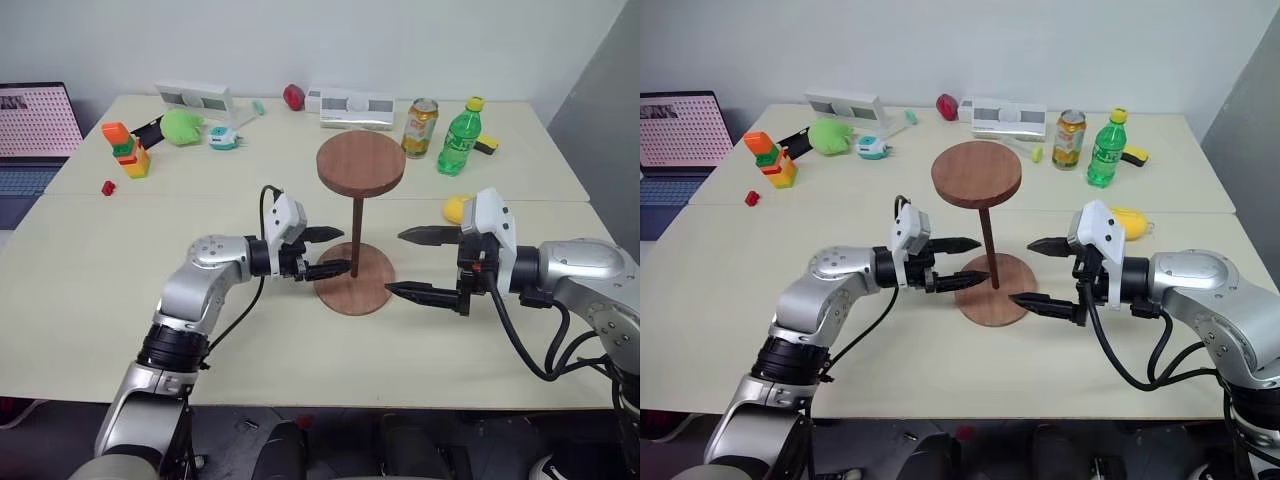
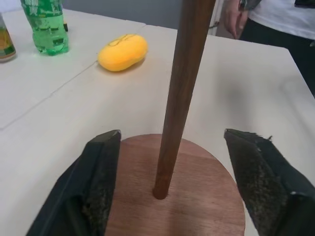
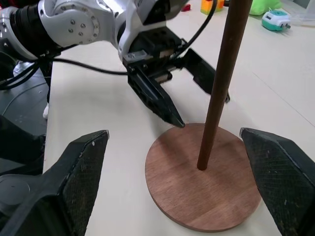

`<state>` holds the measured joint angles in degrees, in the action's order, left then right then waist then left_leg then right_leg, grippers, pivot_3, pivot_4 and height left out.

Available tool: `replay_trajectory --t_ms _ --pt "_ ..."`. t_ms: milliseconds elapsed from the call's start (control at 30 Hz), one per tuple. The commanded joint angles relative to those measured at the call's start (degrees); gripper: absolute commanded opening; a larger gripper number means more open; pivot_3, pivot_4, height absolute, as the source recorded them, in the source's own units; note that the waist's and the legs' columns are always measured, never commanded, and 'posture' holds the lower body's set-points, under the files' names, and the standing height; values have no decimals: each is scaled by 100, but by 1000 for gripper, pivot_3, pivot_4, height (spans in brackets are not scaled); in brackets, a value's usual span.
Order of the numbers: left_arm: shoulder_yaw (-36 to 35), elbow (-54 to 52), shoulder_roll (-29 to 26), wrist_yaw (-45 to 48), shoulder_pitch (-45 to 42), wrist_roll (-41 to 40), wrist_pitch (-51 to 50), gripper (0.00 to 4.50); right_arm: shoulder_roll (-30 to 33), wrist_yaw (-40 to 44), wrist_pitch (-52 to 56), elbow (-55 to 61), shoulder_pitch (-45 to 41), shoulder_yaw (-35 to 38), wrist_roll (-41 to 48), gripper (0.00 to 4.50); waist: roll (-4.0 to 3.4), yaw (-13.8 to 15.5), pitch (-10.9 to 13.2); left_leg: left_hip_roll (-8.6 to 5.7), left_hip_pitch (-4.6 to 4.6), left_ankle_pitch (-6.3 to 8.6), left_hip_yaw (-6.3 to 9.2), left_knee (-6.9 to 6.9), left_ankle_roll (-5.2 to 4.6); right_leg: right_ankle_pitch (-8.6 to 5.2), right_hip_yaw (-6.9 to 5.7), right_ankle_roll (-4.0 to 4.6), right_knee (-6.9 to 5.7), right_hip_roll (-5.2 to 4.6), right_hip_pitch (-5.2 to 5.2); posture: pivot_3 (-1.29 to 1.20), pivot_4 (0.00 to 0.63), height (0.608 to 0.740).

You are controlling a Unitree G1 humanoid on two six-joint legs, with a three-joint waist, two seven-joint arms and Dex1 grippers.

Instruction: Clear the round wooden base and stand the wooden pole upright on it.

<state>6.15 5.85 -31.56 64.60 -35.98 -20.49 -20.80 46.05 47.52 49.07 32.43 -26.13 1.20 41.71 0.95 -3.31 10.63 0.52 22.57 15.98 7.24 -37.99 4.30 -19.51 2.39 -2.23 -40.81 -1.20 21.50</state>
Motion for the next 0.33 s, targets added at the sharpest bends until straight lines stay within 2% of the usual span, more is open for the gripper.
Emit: replay_trajectory --t_ms 33,200,333 --pt "-295 -147 -909 866 -54 -106 115 4466 106 89 -114 97 51 323 135 4500 -1 -17 0 2 0 0 0 2 0 0 0 0 1 2 1 0 150 740" --pt "-690 -356 -1946 1760 -112 -675 -401 4466 299 385 -261 -68 316 557 96 4500 -3 1 2 3 8 0 3 6 -1 -1 -4 1 6 2 6 0 150 740" --pt "-946 -513 -2321 1891 -92 -959 -746 4466 418 657 -500 -242 576 629 -6 4500 -2 19 2 0 11 1 3 4 -2 -1 -5 0 9 0 5 0 150 740"
